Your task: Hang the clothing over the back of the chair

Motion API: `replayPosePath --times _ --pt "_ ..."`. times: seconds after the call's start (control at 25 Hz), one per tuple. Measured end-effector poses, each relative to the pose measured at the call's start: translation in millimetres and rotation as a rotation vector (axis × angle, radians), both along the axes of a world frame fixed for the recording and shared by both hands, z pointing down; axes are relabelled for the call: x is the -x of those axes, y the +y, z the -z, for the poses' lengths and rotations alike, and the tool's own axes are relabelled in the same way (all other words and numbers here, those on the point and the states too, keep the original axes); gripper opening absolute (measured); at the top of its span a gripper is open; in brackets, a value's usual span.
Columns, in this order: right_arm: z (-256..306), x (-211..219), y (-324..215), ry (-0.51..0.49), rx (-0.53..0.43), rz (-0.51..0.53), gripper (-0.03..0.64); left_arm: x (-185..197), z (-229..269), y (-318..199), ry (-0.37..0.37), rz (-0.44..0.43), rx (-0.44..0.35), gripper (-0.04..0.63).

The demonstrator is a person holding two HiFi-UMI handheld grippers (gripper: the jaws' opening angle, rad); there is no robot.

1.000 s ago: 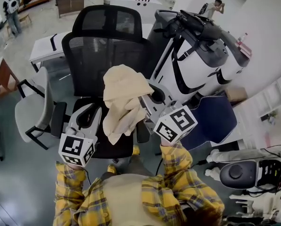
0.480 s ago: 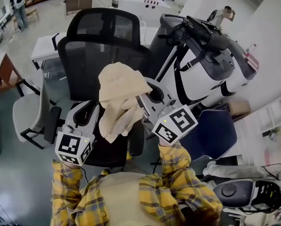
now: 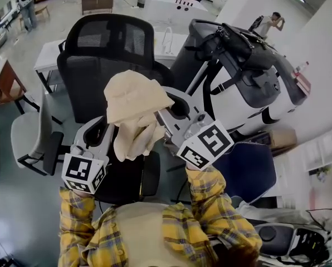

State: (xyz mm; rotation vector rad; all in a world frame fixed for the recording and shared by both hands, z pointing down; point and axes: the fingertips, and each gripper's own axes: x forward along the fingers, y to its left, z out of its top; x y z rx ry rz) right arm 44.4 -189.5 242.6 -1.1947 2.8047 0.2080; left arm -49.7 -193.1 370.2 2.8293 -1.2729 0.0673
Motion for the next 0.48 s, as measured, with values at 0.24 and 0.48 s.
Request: replayPosePath --times 0.24,0.48 --pt "11 -17 -24 0.012 -0.024 0.026 0.031 -20 7 -19 0.004 0.022 -0.013 0.071" --pt "23 -25 -49 0.012 -0.051 0.062 0.031 -32 6 -33 -0.011 0.043 -0.004 0.071"
